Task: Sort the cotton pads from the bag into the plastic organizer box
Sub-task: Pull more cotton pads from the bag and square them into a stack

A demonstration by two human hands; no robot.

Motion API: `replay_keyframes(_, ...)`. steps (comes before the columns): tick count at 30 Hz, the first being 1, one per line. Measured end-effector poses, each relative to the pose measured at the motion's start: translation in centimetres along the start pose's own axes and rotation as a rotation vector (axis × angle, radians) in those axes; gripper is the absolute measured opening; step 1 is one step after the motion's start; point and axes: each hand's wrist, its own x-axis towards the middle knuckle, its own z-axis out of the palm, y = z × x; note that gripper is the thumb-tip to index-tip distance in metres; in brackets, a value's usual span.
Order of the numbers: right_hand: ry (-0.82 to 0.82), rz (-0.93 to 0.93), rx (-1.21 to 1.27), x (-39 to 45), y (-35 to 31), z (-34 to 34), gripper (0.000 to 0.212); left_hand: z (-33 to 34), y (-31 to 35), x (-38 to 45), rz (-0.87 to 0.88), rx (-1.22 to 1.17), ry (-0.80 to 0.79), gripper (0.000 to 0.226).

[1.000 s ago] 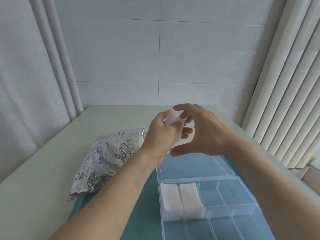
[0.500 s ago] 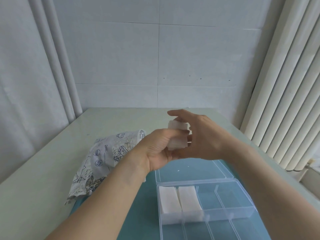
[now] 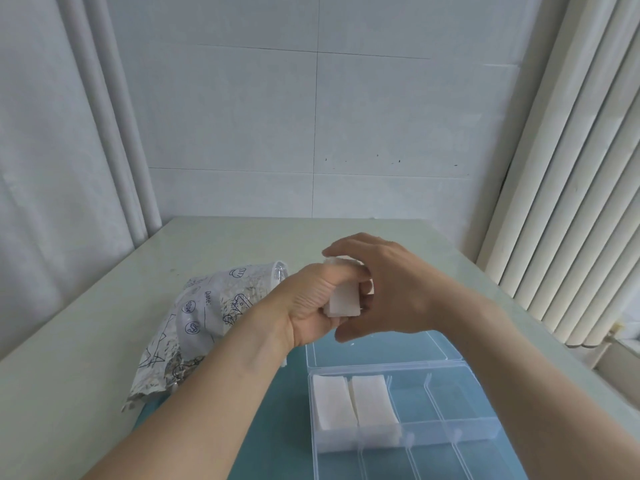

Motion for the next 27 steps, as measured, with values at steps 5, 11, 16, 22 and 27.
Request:
replay_keyframes(5,0.055,-0.035,0.026,0.0,-0.7,-0.1,0.096,0.5,0.1,-0.1,0.071,-0.006,0.011,0.020)
replay_keyframes(11,0.131,-0.006,-0.055,0.0,-0.8,-0.3,0.083,0.2,0.1,-0.2,0.018,0.075,-0.024,0.007)
replay_keyframes(16,0.084,-0.015,-0.035,-0.2,-0.9,-0.2,0.080,0.7,-0.1,-0.1,0.089,0.097,0.005,0.016)
replay_keyframes(22,0.106,-0.077,0.021,0.1,-0.5,0.3,0.066,0.2,-0.1,0.1,0.062,0.098,0.070,0.011)
replay_keyframes(27,0.122,-0.013,-0.074,0.1,-0.3,0.0,0.071,-0.4,-0.6,0.0,-0.013,0.152,-0.023,0.018)
